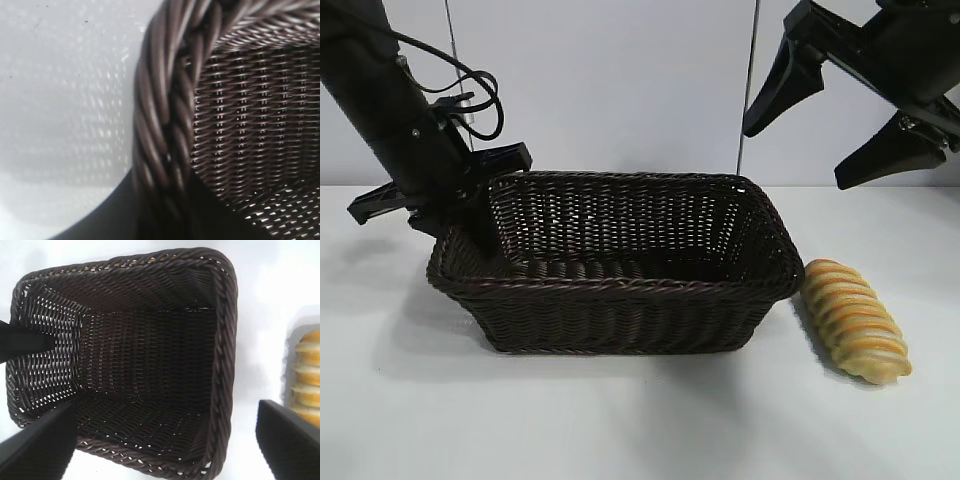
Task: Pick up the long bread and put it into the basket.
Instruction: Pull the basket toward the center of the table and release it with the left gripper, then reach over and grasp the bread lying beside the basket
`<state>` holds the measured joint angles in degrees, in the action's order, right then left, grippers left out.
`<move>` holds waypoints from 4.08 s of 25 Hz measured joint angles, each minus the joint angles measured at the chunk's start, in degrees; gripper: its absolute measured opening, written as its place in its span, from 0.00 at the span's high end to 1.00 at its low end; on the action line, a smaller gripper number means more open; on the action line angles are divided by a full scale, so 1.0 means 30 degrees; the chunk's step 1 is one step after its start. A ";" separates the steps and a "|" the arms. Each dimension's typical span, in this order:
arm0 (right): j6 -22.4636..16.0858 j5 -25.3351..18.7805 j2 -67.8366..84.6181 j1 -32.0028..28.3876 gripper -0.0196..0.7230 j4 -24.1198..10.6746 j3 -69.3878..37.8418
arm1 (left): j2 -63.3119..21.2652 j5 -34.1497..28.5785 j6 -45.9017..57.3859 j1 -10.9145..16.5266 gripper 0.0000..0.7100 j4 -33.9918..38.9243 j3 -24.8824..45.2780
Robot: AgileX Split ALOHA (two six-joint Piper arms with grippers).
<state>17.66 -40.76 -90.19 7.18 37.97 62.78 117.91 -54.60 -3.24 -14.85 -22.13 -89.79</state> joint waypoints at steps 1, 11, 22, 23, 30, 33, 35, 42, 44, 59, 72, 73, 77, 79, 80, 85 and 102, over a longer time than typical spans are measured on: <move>0.0000 0.0000 0.0000 0.0000 0.04 0.0000 0.0000 | -0.0205 -0.0367 0.0128 0.0000 0.05 0.0511 -0.0418; 0.0000 -0.0109 0.0000 0.0000 0.04 0.0000 0.0000 | -0.1038 -0.3581 0.0761 0.3506 0.02 0.4289 -0.5032; 0.0000 -0.0129 0.0000 0.0000 0.04 -0.0037 0.0000 | -0.2268 -0.5385 0.0231 1.0136 0.02 0.7378 -0.6524; 0.0000 -0.0129 0.0000 0.0000 0.04 -0.0038 0.0000 | -0.2660 -0.5401 0.0114 1.0664 0.02 0.7060 -0.6524; 0.0000 -0.0129 0.0000 0.0000 0.04 -0.0052 0.0000 | -0.6825 -0.5619 -0.1026 1.2187 0.02 0.4466 -0.6524; 0.0022 -0.0129 0.0000 0.0000 0.04 -0.0052 0.0000 | -0.9275 -0.5793 -0.1107 1.2187 0.02 0.3746 -0.6524; 0.0090 -0.0129 0.0000 0.0000 0.04 -0.0052 0.0000 | -1.0978 -0.5855 -0.1371 1.2187 0.02 0.3402 -0.6524; 0.0329 -0.0191 0.0000 0.0000 0.04 -0.0052 0.0000 | -1.6684 -0.6060 -0.1538 1.0459 0.02 0.3563 -0.6476; 0.0360 -0.0264 0.0000 0.0000 0.04 -0.0058 0.0000 | -1.8461 -0.6114 -0.1613 0.9115 0.02 0.3563 -0.5726; 0.1065 -0.0437 0.0000 0.0000 0.04 -0.0058 0.0000 | -3.1318 -0.2701 -0.1613 0.6998 0.02 0.6519 1.0376; 0.1078 -0.0482 0.0000 0.0000 0.04 -0.0058 0.0000 | -3.4580 -0.3473 -0.0868 0.6998 0.02 0.6201 1.7899; 0.1078 -0.0482 0.0000 0.0000 0.04 -0.0058 0.0000 | -3.4580 -0.3522 -0.0868 0.6998 0.02 0.6201 1.8147; 0.1078 -0.0519 0.0000 0.0000 0.04 -0.0058 0.0000 | -3.4580 -0.3566 -0.0868 0.6675 0.02 0.6201 1.8602; 0.1078 -0.0519 0.0000 0.0000 0.04 -0.0058 0.0000 | -3.4580 -0.3566 -0.0868 0.6351 0.02 0.6223 1.8602; 0.1078 -0.0519 0.0000 0.0000 0.04 -0.0058 0.0000 | -3.4580 -0.3548 -0.0868 0.6157 0.02 0.6299 1.8602; 0.1078 -0.0519 0.0000 0.0000 0.04 -0.0058 0.0000 | -3.4827 -0.3407 -0.0885 0.5678 0.02 0.6665 1.8602; 0.1085 -0.0640 0.0906 0.0000 0.04 -0.0329 0.0012 | -3.9556 -0.2977 -0.0885 0.4726 0.02 0.6632 1.9831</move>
<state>20.92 -42.68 -87.47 7.18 36.99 62.82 -0.76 -63.53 -5.89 -0.68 -2.24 -30.30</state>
